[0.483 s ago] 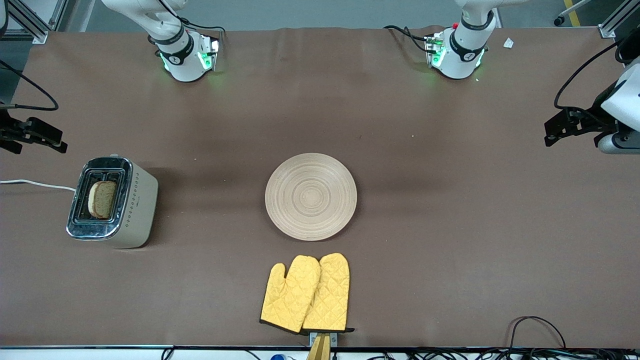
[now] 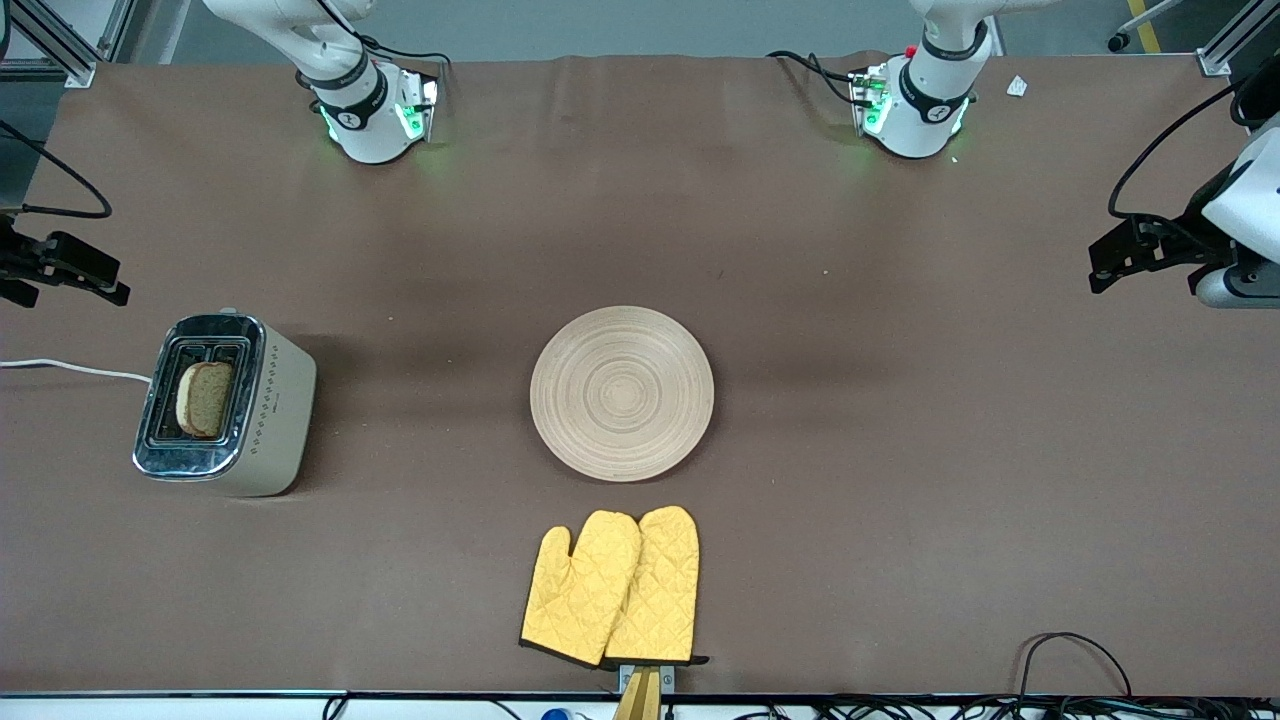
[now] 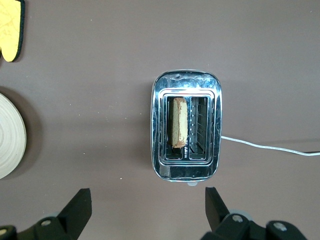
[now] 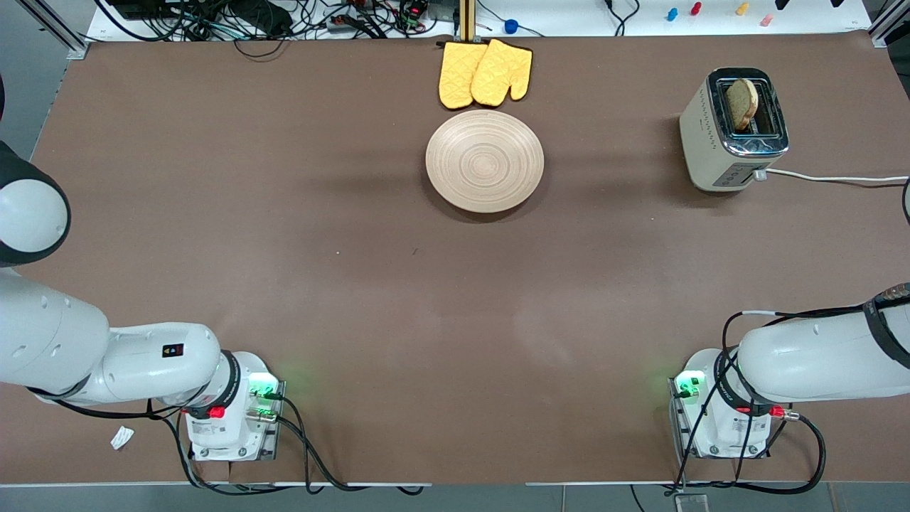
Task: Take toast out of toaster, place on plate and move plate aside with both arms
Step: 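Move the right gripper toward the silver toaster, then lower the right gripper into the toaster slot and grasp the toast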
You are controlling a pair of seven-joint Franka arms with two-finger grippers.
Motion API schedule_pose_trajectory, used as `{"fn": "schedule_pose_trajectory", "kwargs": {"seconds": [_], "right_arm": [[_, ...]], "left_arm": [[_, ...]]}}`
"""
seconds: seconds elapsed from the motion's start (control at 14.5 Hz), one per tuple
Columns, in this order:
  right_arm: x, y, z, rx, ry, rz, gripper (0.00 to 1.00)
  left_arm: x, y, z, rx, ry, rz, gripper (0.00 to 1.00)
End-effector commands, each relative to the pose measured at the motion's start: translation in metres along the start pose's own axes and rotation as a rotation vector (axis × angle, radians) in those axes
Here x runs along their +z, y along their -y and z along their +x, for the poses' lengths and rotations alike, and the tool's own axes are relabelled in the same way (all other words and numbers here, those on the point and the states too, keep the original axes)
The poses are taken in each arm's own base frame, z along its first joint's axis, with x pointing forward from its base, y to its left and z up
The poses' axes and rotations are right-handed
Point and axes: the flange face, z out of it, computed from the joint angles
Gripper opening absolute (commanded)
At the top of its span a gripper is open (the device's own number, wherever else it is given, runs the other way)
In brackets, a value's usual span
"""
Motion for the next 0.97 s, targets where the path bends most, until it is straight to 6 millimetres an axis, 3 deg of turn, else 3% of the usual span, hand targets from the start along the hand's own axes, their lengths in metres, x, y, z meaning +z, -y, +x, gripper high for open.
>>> {"fn": "schedule_pose_trajectory", "kwargs": {"seconds": [0.0, 0.28, 0.55, 0.69, 0.9], "right_arm": [[0.028, -0.006, 0.01, 0.004, 0.055, 0.008, 1.0], [0.114, -0.017, 0.04, -0.045, 0.176, 0.017, 1.0], [0.179, -0.018, 0.062, -0.067, 0.216, 0.008, 1.0], [0.21, -0.033, 0.069, -0.112, 0.202, 0.007, 1.0], [0.237, -0.054, 0.069, -0.104, 0.193, 0.009, 1.0]], "left_arm": [[-0.009, 0.004, 0.014, 0.006, -0.026, 0.002, 1.0], [-0.007, 0.004, 0.016, -0.004, -0.021, -0.009, 1.0], [-0.005, 0.003, 0.017, -0.01, -0.019, -0.014, 1.0], [-0.005, 0.001, 0.017, -0.006, -0.019, -0.027, 1.0], [-0.002, -0.002, 0.017, -0.006, -0.012, -0.051, 1.0]]}}
